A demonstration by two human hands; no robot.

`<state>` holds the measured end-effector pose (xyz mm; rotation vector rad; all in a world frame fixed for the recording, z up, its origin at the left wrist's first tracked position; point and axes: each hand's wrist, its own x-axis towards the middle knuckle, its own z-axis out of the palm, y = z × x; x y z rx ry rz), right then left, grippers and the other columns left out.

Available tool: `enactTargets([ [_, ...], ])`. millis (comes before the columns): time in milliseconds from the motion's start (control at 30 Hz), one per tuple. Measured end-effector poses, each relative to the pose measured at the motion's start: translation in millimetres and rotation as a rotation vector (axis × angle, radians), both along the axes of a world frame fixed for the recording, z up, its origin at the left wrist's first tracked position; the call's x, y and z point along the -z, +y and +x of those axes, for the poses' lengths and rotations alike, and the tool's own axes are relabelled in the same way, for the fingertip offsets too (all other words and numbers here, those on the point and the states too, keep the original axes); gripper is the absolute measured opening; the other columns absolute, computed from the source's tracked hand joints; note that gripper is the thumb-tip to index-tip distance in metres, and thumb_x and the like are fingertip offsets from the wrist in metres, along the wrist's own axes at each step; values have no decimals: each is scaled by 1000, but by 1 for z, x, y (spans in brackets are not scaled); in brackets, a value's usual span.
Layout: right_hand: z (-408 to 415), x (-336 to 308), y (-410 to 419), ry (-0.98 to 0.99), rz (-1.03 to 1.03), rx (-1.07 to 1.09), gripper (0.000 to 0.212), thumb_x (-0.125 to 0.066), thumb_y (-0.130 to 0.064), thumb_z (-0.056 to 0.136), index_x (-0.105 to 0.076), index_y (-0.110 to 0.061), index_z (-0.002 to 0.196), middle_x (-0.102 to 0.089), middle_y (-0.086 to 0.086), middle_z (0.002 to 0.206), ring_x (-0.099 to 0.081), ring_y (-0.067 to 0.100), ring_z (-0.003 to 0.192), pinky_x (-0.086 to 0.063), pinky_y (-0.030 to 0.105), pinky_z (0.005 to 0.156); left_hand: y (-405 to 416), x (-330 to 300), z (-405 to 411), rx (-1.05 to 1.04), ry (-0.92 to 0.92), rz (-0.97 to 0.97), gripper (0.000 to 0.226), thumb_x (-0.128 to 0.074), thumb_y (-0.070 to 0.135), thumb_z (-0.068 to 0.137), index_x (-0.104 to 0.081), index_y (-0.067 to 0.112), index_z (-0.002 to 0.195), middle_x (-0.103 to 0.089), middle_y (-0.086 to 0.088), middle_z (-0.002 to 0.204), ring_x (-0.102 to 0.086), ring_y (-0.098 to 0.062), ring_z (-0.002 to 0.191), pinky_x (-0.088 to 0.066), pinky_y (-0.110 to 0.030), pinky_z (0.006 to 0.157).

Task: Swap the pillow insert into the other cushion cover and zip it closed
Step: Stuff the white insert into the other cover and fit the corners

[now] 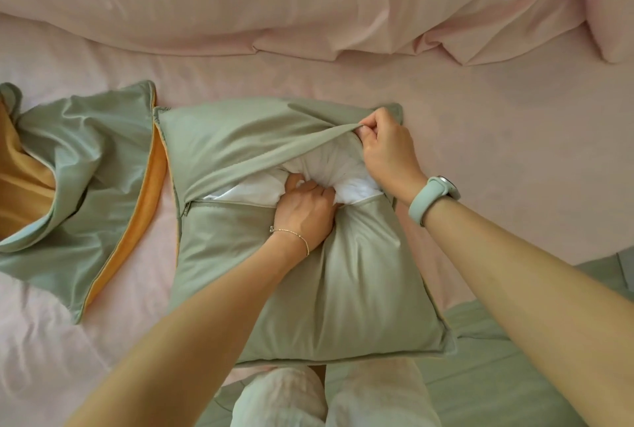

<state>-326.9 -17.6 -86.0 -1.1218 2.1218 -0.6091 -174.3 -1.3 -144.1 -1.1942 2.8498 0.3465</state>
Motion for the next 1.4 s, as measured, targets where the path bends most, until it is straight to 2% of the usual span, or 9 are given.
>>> enactTargets([
  [333, 11, -3, 14, -107, 33, 10, 11, -47, -11, 94, -54, -3, 94, -58, 2, 81, -54, 24, 82, -44, 39, 76, 24, -61, 24, -244, 178, 124, 55, -34, 44, 90, -29, 17, 41, -50, -4, 37, -47, -27, 39, -31, -30, 72],
  [500, 1, -27, 22, -10, -101, -137, 10, -59, -16, 88, -62, -7, 85, -49, -8, 83, -47, 12, 74, -40, 30, 69, 17, -65, 23, -80, 275, -162, 4, -62, 19, 78, -64, 16, 77, -65, -1, 84, -58, -23, 86, -34, -39, 84],
  [633, -5, -28, 17, -13, -86, -96, 9, -62, -15, 86, -67, -8, 84, -54, -5, 84, -50, 11, 77, -42, 27, 71, 14, -66, 8, 121, 411, -284, 22, -54, 8, 84, -66, 19, 99, -59, 0, 109, -54, -23, 105, -33, -41, 96],
  [800, -6, -22, 10, -120, -18, -79, 10, -59, -11, 87, -66, -4, 86, -60, 1, 87, -50, 10, 76, -35, 9, 63, 7, -44, 1, 185, -122, 58, 52, -37, 44, 82, -47, 24, 130, -49, -10, 137, -53, -36, 114, -43, -47, 95],
  [933, -6, -10, 8, -170, -23, 30, 12, -56, -9, 89, -62, 1, 85, -57, 1, 81, -46, 4, 66, -34, 6, 59, 10, -28, -15, 160, -204, 274, 69, -13, 50, 84, -25, 21, 145, -23, -9, 152, -27, -31, 134, -12, -43, 110],
  [1000, -5, -1, 9, -185, -22, 70, 13, -55, -7, 90, -62, 2, 85, -56, 1, 80, -46, 7, 68, -34, 5, 59, 11, -13, -21, 122, -205, 293, 64, -17, 46, 89, -25, 14, 145, -28, -10, 149, -29, -28, 133, -8, -39, 108],
  [1100, -6, 6, 10, -212, -46, 137, 10, -54, -5, 90, -60, 0, 84, -51, -3, 75, -44, 2, 66, -35, 4, 61, 11, 0, -29, 110, -165, 188, 47, -34, 37, 87, -61, 6, 110, -66, -10, 102, -61, -26, 94, -43, -37, 88],
  [1233, -7, 7, 9, -216, -53, 184, 10, -53, -5, 91, -61, 2, 88, -54, -1, 79, -47, 9, 74, -35, 4, 60, 8, -2, -28, 12, 8, 92, 38, -42, 29, 80, -60, 12, 51, -57, -5, 46, -55, -21, 44, -48, -26, 54],
  [1400, 3, 0, 18, -128, -24, 119, 11, -52, -2, 89, -60, 5, 86, -57, 10, 90, -48, 16, 80, -32, 5, 63, 24, -37, -18, -68, 108, 143, 35, -44, 28, 72, -48, 14, 40, -49, -6, 36, -47, -23, 34, -39, -21, 47],
])
